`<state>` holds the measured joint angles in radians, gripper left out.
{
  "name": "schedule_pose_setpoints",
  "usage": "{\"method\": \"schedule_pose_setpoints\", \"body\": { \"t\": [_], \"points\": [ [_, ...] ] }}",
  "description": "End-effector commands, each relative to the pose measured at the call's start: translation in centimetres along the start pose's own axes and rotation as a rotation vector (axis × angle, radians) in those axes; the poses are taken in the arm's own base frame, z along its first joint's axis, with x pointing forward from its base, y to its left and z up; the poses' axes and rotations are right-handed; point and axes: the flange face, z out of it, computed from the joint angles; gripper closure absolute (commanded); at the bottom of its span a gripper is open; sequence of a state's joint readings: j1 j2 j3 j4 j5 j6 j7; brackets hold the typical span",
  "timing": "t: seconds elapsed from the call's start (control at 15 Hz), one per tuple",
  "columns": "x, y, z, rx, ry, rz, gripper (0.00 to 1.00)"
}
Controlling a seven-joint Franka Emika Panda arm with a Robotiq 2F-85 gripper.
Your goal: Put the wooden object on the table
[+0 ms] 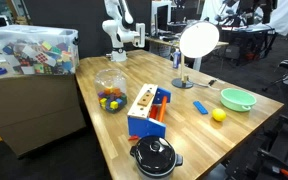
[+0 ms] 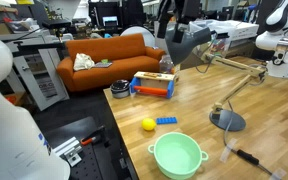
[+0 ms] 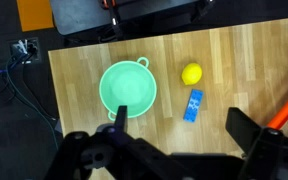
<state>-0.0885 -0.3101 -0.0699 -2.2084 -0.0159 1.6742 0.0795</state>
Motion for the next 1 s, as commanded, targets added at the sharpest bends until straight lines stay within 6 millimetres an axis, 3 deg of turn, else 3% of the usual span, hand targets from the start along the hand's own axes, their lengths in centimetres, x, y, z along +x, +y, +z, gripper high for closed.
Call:
{"method": "schedule_pose_setpoints", "body": {
  "t": [0.0,0.6,0.8,0.93],
  "points": [
    [0.0,0.0,0.0,0.000,-0.001,0.000,0.00],
    [0.0,0.0,0.0,0.000,0.000,0.000,0.00],
    [0.7,-2.9,-0.7,0.002,0.003,0.042,0.00],
    [0.9,-6.2,-1.4,0.016,0.002,0.073,0.00]
  ]
}}
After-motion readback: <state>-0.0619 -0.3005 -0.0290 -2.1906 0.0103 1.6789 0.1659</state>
